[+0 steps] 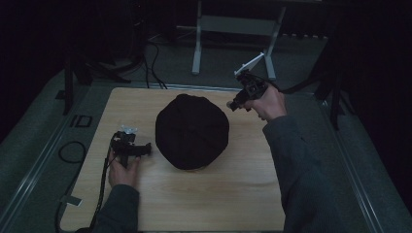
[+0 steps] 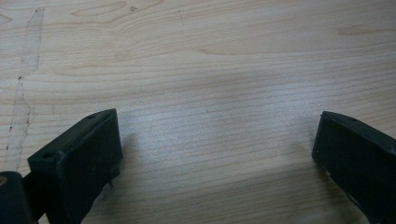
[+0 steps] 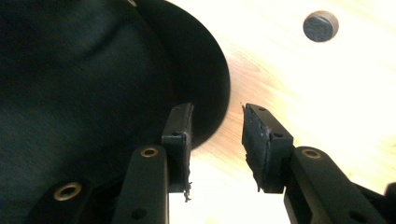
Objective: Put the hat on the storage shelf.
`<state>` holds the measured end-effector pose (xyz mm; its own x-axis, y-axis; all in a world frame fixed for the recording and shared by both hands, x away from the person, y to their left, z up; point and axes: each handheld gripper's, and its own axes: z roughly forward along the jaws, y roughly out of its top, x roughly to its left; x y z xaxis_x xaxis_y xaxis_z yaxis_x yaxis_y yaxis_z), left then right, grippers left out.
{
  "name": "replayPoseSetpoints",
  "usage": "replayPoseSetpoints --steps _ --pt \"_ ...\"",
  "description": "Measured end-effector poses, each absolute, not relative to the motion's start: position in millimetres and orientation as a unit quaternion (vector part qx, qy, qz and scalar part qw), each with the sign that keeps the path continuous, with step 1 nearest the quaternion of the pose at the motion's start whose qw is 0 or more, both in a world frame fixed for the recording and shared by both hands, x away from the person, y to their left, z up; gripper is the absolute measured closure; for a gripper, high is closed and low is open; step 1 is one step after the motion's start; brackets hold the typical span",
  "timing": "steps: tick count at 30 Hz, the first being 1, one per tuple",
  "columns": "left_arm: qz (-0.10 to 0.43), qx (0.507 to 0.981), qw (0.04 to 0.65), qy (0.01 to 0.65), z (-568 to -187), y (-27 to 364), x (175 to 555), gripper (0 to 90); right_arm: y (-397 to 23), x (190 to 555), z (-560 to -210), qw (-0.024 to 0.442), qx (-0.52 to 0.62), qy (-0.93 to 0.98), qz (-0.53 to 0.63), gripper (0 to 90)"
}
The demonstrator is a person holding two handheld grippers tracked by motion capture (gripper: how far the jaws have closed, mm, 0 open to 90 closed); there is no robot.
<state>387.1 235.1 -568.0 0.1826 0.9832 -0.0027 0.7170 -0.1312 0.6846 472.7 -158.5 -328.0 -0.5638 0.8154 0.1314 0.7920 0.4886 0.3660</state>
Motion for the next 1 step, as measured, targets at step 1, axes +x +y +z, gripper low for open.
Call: replayPoseSetpoints --steps 1 --pt "0.234 0.715 0.284 0.595 -567.9 235.1 387.1 1.0 -158.5 472.7 -328.0 0.030 0.466 0.862 0.196 63.0"
